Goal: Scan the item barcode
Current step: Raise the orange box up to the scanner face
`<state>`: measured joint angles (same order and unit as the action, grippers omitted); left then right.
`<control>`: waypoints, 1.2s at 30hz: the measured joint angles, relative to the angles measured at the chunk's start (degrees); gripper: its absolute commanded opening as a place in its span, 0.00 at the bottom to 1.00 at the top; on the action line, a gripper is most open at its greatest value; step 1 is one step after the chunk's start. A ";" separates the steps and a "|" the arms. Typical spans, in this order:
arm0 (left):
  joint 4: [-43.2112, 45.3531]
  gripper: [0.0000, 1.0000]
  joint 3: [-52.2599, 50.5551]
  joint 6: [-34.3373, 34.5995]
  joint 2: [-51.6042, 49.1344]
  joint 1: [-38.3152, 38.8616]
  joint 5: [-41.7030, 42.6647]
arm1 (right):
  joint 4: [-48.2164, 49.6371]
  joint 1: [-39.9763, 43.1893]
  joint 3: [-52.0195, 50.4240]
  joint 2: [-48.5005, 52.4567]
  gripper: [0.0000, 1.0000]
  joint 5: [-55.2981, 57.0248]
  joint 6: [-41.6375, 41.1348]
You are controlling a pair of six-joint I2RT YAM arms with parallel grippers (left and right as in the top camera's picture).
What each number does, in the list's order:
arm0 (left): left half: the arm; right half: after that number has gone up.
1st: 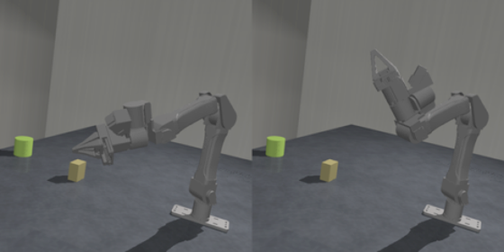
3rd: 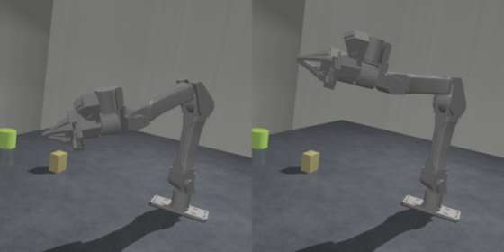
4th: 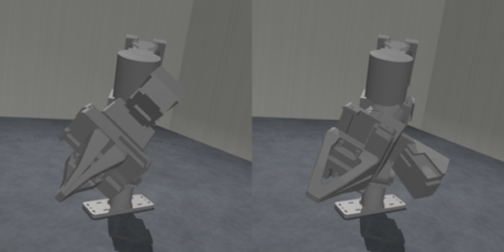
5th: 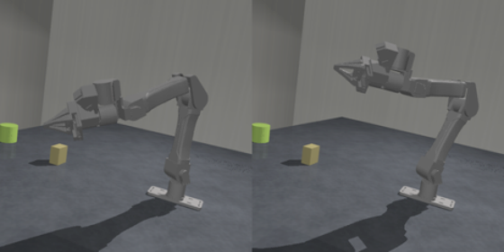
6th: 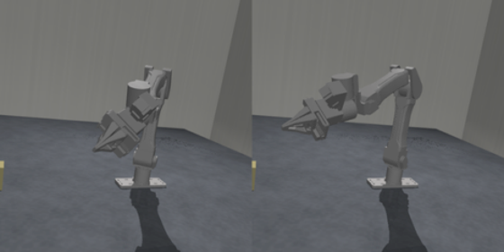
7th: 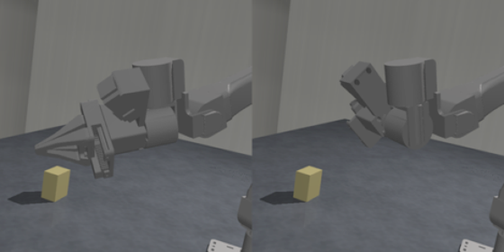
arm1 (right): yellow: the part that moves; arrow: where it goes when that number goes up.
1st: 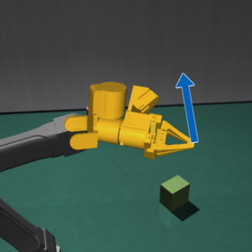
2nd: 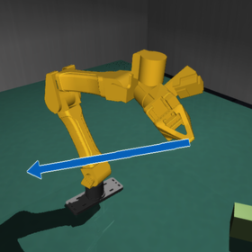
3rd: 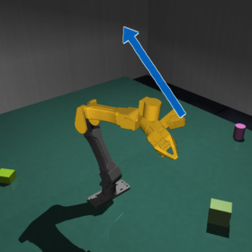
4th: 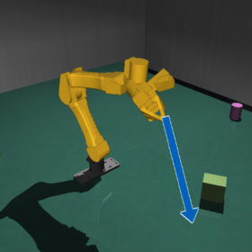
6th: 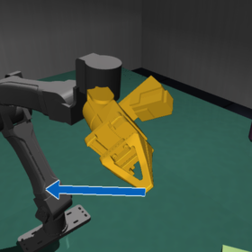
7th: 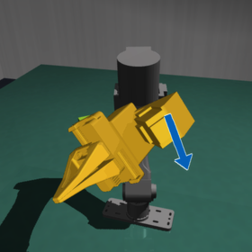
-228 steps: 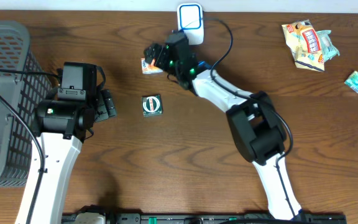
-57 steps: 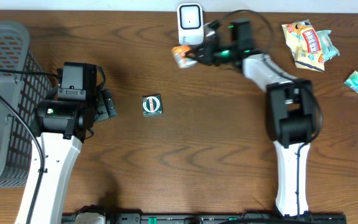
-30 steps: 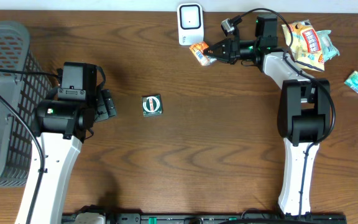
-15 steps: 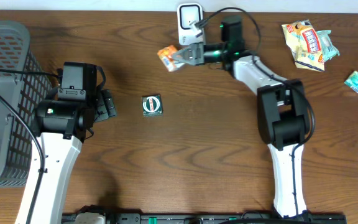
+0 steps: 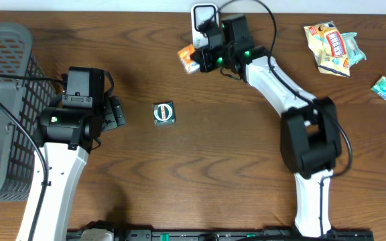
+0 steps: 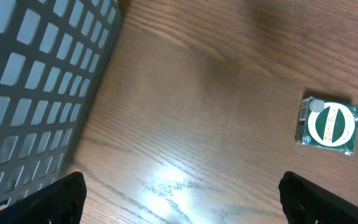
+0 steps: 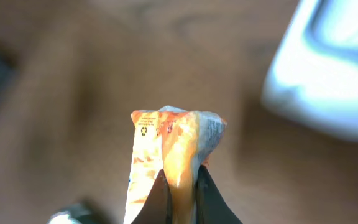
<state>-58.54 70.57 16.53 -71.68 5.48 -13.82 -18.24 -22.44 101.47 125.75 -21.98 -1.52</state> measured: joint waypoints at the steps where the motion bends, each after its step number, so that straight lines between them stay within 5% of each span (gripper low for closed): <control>1: 0.02 0.98 0.00 0.00 0.00 0.00 0.00 | -0.20 -0.96 0.00 -1.81 0.01 5.51 3.34; 6: 0.00 0.97 0.00 0.00 0.00 0.00 0.00 | 3.02 -5.35 0.07 -6.95 0.01 24.44 21.51; 13: 0.02 0.98 0.00 0.00 0.00 0.00 0.00 | 14.47 -6.14 0.09 -2.97 0.01 34.95 42.91; 21: 0.04 0.98 0.00 0.00 0.00 0.00 0.00 | 30.99 -3.13 0.04 5.64 0.01 38.05 49.72; 36: 0.00 0.98 0.00 -0.02 0.00 0.00 0.00 | 39.30 -1.46 0.04 11.21 0.01 33.05 50.49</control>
<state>-58.54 70.57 16.51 -71.68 5.48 -13.82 21.06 -23.90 101.51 136.97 11.07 48.97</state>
